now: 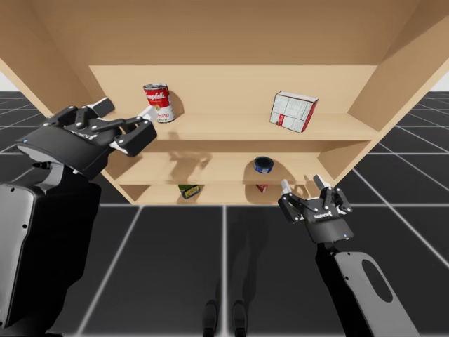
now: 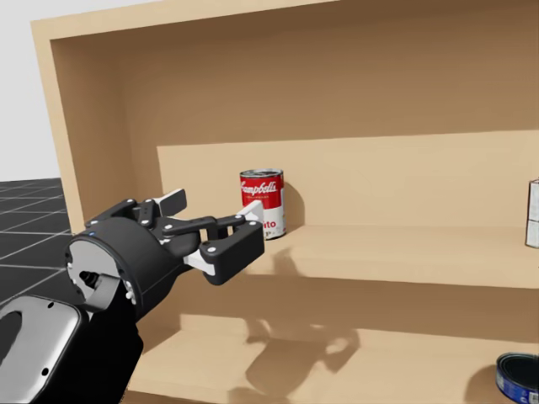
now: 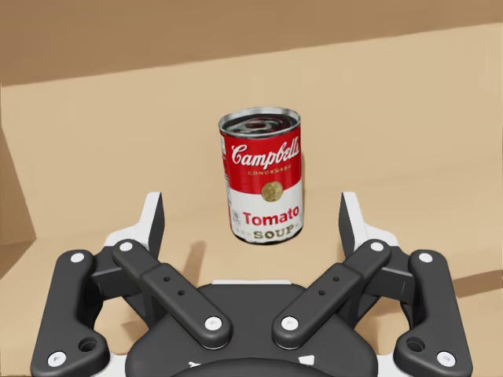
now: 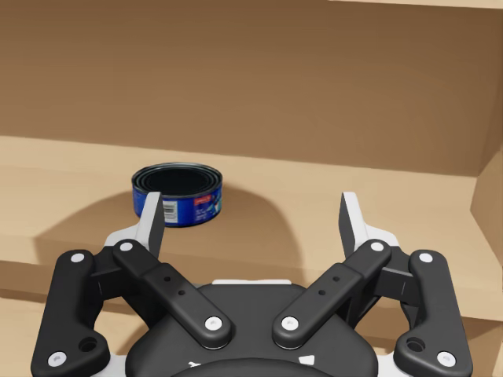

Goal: Find the tomato soup can on the shelf and bring it to me.

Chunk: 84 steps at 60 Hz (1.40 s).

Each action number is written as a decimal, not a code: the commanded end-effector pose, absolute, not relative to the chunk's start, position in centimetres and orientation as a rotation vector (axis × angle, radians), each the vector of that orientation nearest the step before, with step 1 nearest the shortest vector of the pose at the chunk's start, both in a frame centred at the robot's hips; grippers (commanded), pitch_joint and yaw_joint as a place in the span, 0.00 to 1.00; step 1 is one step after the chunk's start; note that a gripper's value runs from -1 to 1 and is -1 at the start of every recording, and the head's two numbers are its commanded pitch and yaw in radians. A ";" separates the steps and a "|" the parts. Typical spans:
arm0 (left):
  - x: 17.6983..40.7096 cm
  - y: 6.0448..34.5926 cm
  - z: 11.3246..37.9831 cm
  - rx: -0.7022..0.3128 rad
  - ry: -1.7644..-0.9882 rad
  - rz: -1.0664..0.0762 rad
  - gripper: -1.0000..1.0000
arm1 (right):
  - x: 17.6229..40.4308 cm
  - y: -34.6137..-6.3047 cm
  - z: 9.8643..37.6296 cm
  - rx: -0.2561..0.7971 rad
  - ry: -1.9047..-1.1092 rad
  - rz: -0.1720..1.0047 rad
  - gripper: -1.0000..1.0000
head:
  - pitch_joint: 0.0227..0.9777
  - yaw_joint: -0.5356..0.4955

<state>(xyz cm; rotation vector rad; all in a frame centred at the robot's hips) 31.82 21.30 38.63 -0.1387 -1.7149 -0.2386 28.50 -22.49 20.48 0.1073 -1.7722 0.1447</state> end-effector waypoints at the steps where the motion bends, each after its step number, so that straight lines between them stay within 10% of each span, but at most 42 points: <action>1: 34.2 20.7 38.9 -0.154 -1.576 -0.227 0.00 | 28.5 -22.6 20.5 0.104 -1.773 0.142 0.00 | 0.24 0.77; 48: 40.8 18.0 38.7 -0.095 -1.569 -0.148 0.00 | 28.7 -23.0 20.5 0.094 -1.777 0.135 0.00 | 0.25 0.75; 53: 40.6 18.0 38.7 -0.084 -1.584 -0.142 0.34 | 28.7 -23.0 20.5 0.094 -1.777 0.135 0.00 | 0.25 0.75; 54: 40.5 18.0 38.7 -0.085 -1.585 -0.144 0.88 | 28.7 -23.0 20.5 0.094 -1.776 0.135 0.00 | 0.25 0.75; 56: 40.3 18.0 38.7 -0.083 -1.589 -0.145 0.98 | 28.7 -23.0 20.5 0.093 -1.776 0.135 0.00 | 0.25 0.75; 84: 34.2 18.8 39.2 -0.061 -1.658 -0.228 1.00 | 28.8 -22.9 20.3 0.091 -1.771 0.138 0.00 | 0.25 0.74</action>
